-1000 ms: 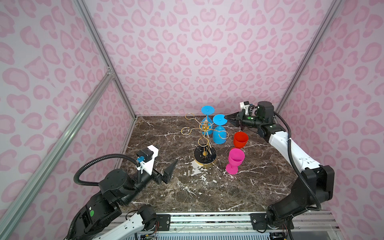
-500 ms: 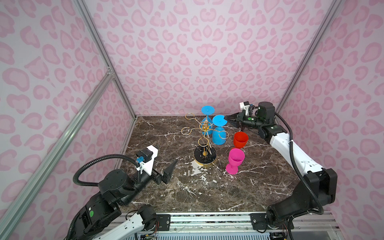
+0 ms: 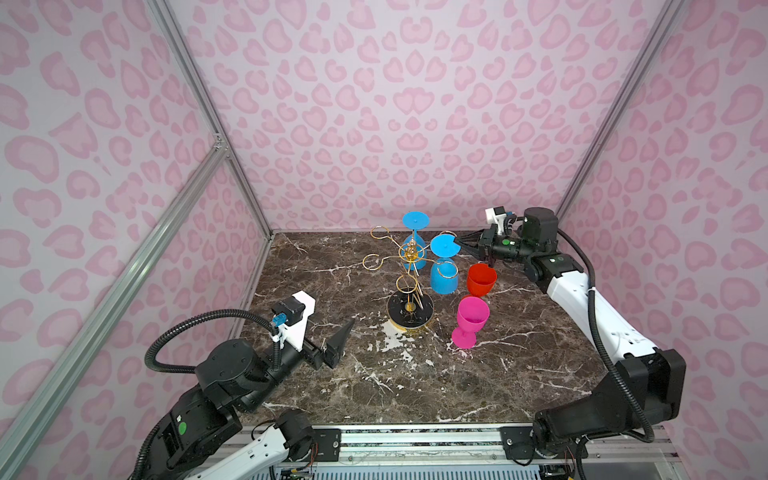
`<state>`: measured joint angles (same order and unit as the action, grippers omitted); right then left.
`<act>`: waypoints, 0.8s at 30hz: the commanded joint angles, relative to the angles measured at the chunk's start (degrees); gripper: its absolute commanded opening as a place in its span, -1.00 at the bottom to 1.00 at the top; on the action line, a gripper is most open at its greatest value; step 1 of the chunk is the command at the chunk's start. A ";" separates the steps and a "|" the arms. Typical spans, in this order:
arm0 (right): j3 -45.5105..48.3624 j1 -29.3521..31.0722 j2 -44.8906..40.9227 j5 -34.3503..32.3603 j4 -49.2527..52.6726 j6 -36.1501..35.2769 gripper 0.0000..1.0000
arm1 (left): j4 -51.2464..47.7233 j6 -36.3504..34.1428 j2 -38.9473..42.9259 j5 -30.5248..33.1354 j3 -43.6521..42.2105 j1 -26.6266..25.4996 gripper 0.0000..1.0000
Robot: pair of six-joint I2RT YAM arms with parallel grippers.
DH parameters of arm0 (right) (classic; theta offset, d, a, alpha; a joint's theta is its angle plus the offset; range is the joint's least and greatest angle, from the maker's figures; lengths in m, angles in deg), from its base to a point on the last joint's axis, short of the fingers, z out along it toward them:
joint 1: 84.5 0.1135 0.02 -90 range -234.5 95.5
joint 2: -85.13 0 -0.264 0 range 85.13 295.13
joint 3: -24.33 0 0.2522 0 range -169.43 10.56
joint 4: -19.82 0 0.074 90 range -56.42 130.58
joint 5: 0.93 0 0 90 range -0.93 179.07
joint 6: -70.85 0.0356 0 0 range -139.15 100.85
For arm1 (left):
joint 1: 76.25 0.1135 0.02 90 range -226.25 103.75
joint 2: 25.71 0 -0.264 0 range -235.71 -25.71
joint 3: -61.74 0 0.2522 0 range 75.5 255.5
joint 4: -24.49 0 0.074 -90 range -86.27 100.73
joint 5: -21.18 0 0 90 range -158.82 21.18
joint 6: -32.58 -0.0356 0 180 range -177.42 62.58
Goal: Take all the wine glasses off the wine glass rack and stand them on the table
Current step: 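Slide the blue glass off its rack hook with the right gripper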
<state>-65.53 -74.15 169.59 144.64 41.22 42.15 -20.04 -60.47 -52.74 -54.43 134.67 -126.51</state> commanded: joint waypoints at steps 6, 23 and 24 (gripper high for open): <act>0.77 -1.80 -2.61 1.92 2.94 -2.57 -1.00 | 0.95 0.41 -0.64 -0.59 0.06 -0.02 0.95; -1.32 -10.55 -8.93 4.24 14.11 -9.27 -1.00 | 1.67 8.23 -5.67 -1.91 4.99 0.01 0.95; -1.64 -11.25 -9.32 4.27 14.62 -9.82 -1.00 | 1.67 9.23 -6.41 -1.91 5.77 0.07 0.95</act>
<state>-66.47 -84.38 160.96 147.64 53.35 35.25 -19.77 -55.03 -57.96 -55.52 138.78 -126.51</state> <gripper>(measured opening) 0.049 0.977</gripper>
